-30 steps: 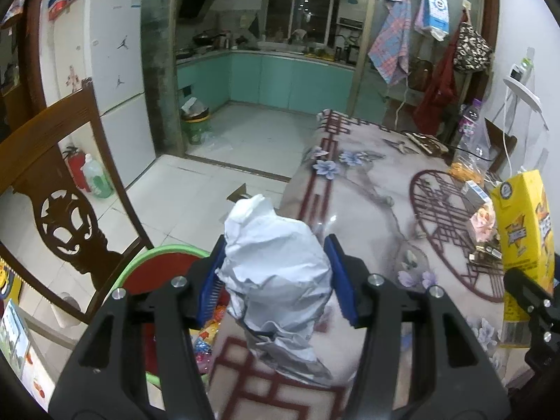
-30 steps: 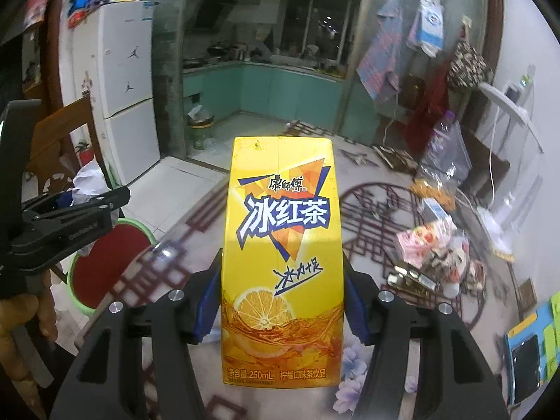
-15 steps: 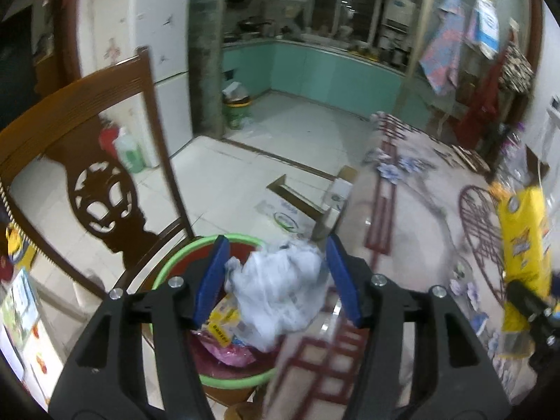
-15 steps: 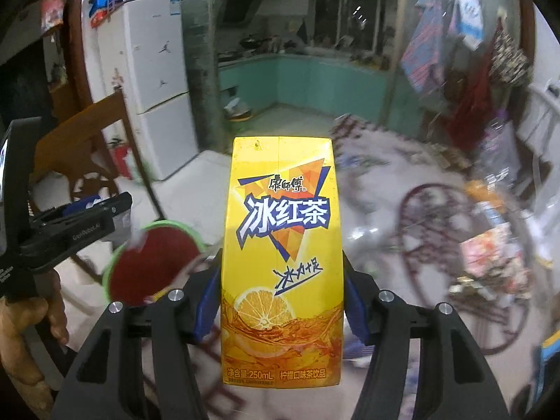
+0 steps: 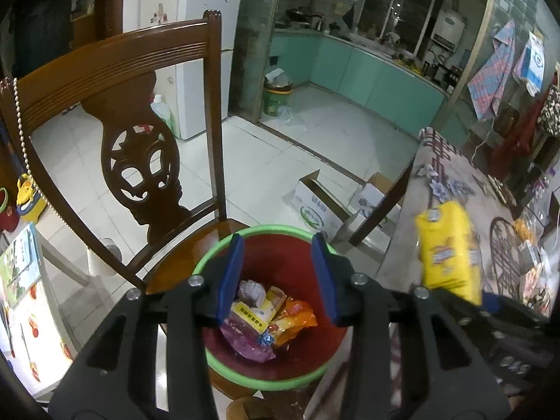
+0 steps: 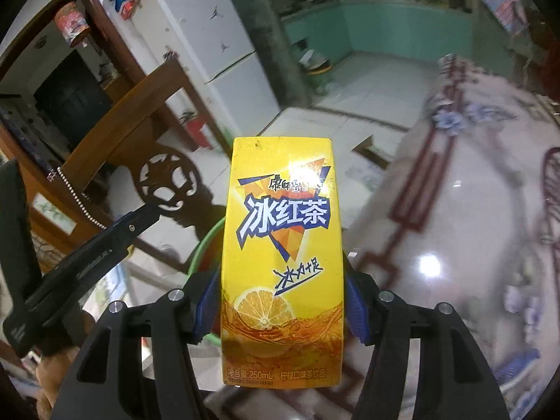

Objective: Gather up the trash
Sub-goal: 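Open both tools to drop the carton and paper into the bucket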

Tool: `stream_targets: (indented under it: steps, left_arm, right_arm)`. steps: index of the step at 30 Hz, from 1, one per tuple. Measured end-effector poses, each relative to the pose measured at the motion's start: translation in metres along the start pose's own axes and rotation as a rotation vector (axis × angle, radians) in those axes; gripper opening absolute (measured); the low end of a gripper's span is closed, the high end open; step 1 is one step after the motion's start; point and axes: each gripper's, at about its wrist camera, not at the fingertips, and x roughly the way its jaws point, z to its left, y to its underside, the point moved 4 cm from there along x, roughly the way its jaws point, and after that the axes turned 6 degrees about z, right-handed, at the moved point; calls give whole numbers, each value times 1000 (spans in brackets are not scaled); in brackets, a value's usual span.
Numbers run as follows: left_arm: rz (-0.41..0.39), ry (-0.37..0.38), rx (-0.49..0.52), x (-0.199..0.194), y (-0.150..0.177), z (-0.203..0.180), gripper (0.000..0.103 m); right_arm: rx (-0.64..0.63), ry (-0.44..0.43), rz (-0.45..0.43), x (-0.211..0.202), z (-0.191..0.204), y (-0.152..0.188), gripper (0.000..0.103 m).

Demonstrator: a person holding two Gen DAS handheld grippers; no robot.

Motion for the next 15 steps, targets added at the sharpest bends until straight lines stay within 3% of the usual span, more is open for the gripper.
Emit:
stream_targets:
  steps: [8, 15]
  left_arm:
    - [-41, -7, -48, -8, -5, 7, 40]
    - [-32, -4, -30, -5, -5, -3, 45]
  right_arm:
    - [-28, -28, 52, 31, 12, -3, 63]
    - [20, -21, 23, 12, -12, 8, 69]
